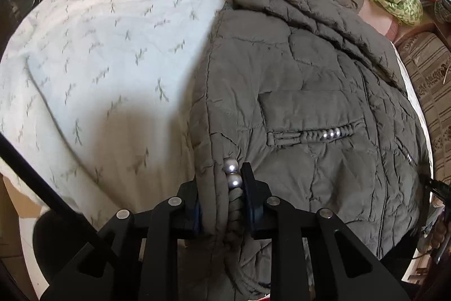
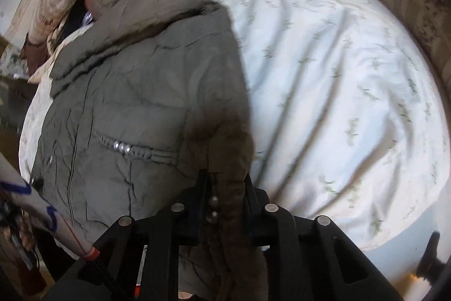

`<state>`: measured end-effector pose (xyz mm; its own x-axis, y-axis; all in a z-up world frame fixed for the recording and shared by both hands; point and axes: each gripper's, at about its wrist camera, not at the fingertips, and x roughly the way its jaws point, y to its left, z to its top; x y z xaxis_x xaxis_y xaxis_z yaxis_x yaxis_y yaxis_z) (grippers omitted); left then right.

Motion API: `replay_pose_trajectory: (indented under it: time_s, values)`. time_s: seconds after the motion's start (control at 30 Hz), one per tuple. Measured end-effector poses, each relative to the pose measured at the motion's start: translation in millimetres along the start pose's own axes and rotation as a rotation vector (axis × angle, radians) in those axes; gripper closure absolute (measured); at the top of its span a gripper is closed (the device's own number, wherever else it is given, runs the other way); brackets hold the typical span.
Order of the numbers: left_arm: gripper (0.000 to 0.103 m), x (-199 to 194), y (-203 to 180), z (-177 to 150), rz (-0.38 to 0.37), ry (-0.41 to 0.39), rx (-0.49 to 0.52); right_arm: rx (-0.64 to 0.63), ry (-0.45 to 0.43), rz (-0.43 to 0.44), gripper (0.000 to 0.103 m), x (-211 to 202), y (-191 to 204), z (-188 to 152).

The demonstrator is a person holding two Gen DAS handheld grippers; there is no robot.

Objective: Fold large clothes

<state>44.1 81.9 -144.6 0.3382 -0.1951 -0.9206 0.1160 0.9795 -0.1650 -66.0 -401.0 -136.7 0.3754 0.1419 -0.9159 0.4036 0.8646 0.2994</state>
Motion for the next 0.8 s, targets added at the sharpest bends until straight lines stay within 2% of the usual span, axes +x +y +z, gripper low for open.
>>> replay_pose_trajectory:
  time_s: [0.07,0.17,0.2,0.27,0.33,0.37,0.47,0.53,0.63,0.73,0.8]
  values:
    - [0.067,4.5,3.9,-2.2,0.045,0.01,-0.018,0.013,0.0,-0.004,0.081,5.7,-8.4,0.8]
    - [0.065,-7.8,10.7,-1.5,0.048,-0.004,-0.031,0.028,-0.012,-0.023,0.071,10.0,-10.8,0.5]
    - [0.065,-19.0,11.3,-2.0,0.056,-0.027,-0.023,0.028,-0.029,-0.033,0.067,5.0,-8.3,-0.2]
    - [0.064,-42.4,9.2,-4.7,0.101,-0.096,0.0,0.024,-0.075,-0.06,0.066,-10.1,-2.7,-0.7]
    - [0.057,-64.6,4.6,-3.9,0.14,-0.173,0.034,0.002,-0.121,-0.068,0.062,-30.6,5.0,-1.2]
    - [0.052,-76.9,2.0,-1.8,0.144,-0.216,0.044,-0.014,-0.153,-0.065,0.057,-43.5,11.1,-1.2]
    - [0.044,-87.9,-3.7,10.3,0.11,-0.279,0.047,-0.058,-0.221,-0.03,0.042,-71.9,28.2,2.7]
    - [0.043,-78.7,-11.2,22.1,0.107,-0.281,0.044,-0.096,-0.237,0.02,0.037,-78.2,50.2,12.0]
    - [0.043,-57.0,-24.8,31.5,0.099,-0.275,0.055,-0.163,-0.206,0.054,0.037,-57.4,86.1,23.2]
    - [0.043,-27.5,-37.7,35.3,0.118,-0.212,0.073,-0.207,-0.128,0.061,0.037,-8.0,118.0,29.5]
    - [0.043,-23.3,-42.3,33.2,0.103,-0.199,0.081,-0.203,-0.061,0.066,0.037,27.2,130.1,30.8]
